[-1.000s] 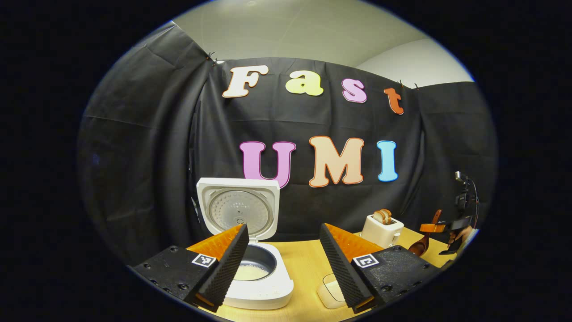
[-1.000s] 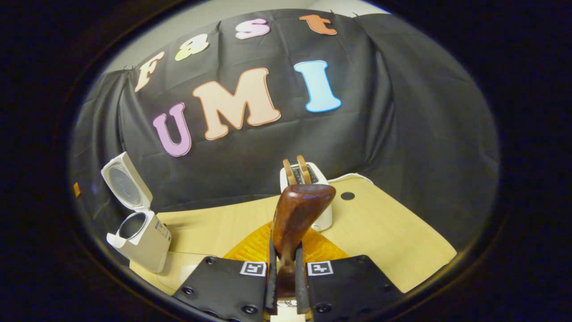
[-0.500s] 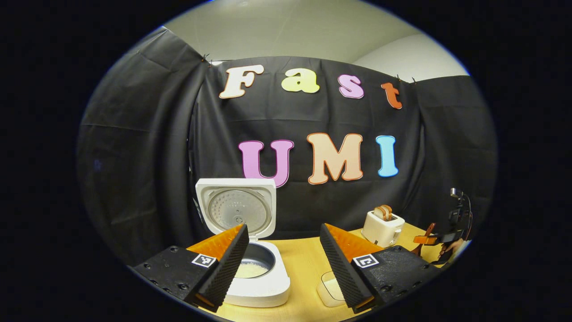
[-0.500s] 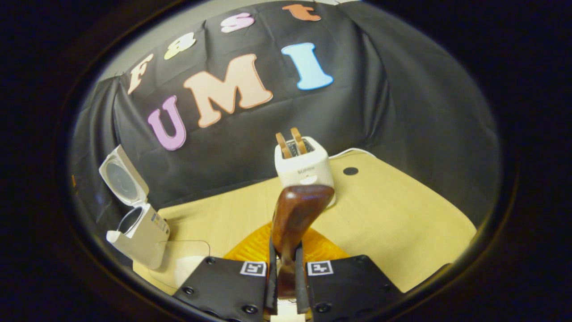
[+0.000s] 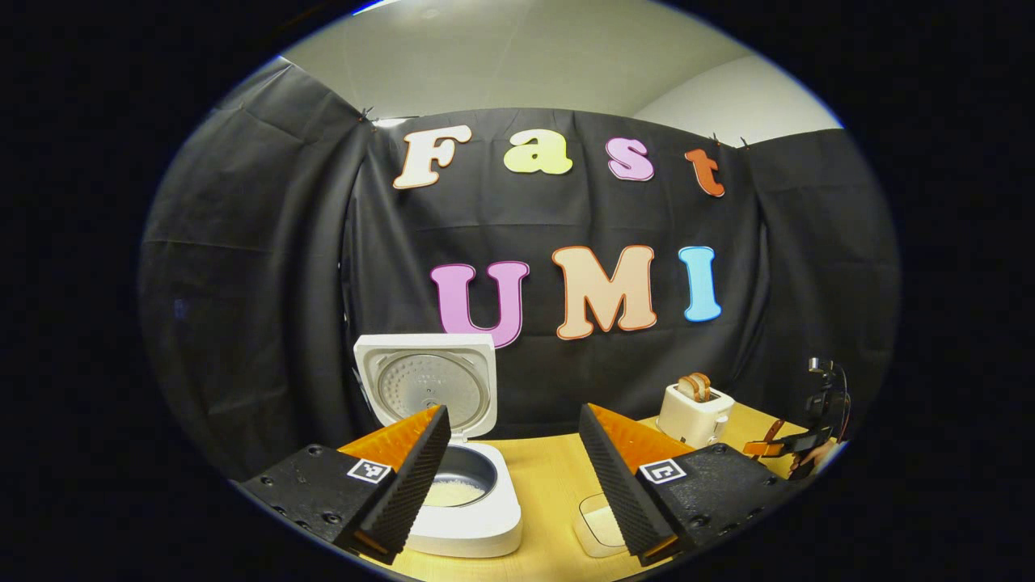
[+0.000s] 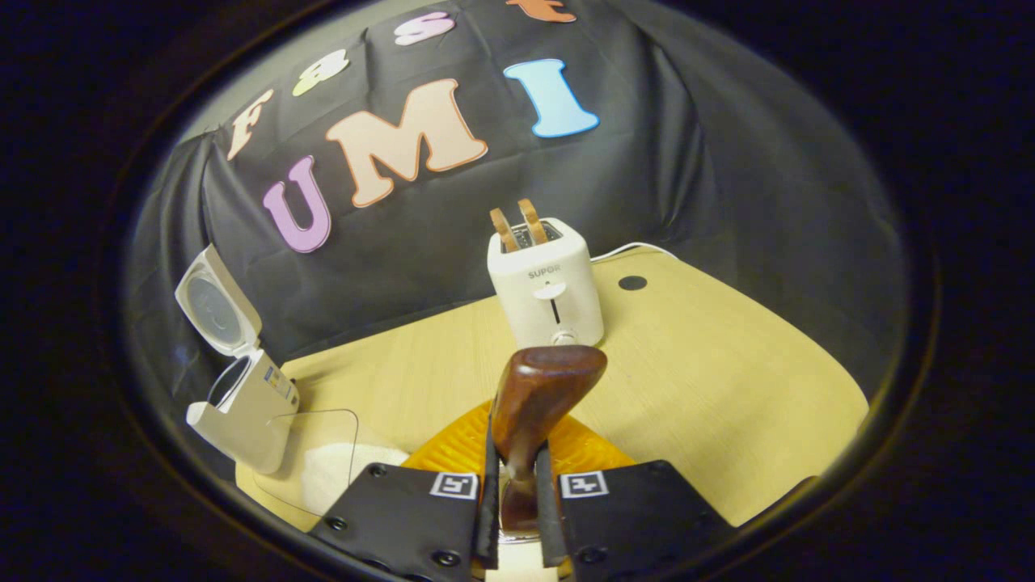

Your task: Close the left gripper, press the button to open the rice cooker; take a wooden spoon from the chopstick holder with the right hand, scoop a spoonful of rice and pour it into the rice cooker, then put the wooden spoon back into the chopstick holder.

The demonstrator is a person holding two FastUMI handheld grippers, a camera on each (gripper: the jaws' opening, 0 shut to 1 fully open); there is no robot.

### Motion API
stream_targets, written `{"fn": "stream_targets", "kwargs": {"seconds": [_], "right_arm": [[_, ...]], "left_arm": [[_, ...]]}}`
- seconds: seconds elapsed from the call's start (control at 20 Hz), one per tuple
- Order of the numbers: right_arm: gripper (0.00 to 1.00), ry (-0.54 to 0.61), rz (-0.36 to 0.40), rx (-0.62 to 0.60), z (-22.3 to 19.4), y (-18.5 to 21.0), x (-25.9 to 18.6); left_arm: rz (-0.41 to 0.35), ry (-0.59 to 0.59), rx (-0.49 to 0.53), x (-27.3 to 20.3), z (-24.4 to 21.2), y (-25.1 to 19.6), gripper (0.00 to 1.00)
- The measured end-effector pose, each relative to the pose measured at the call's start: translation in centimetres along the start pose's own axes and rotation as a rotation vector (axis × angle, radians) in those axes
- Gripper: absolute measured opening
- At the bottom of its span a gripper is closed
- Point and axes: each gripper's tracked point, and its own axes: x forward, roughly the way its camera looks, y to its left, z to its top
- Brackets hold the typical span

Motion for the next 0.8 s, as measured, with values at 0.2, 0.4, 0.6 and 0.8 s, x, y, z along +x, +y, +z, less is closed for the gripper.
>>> {"fn": "stream_targets", "kwargs": {"seconds": [0.2, 0.4, 0.6, 0.8], "right_arm": [[0.40, -0.019, -0.059, -0.029, 1.0, -2.0, -1.1], [0.73, -0.046, -0.106, -0.057, 2.0, -3.7, -2.9], [1.00, -0.117, -0.168, -0.098, 4.8, -5.1, -5.4], [1.00, -0.198, -0.188, -0.154, 8.3, -4.9, -8.5]], "left_arm": [[0.005, 0.010, -0.012, 0.0, -0.5, 0.3, 0.95], [0.005, -0.001, -0.022, 0.0, -0.4, 0.7, 0.95], [0.006, 0.001, -0.042, 0.4, -0.5, 1.5, 0.95], [0.022, 0.006, -0.047, 1.9, -0.1, 3.4, 0.95]]}}
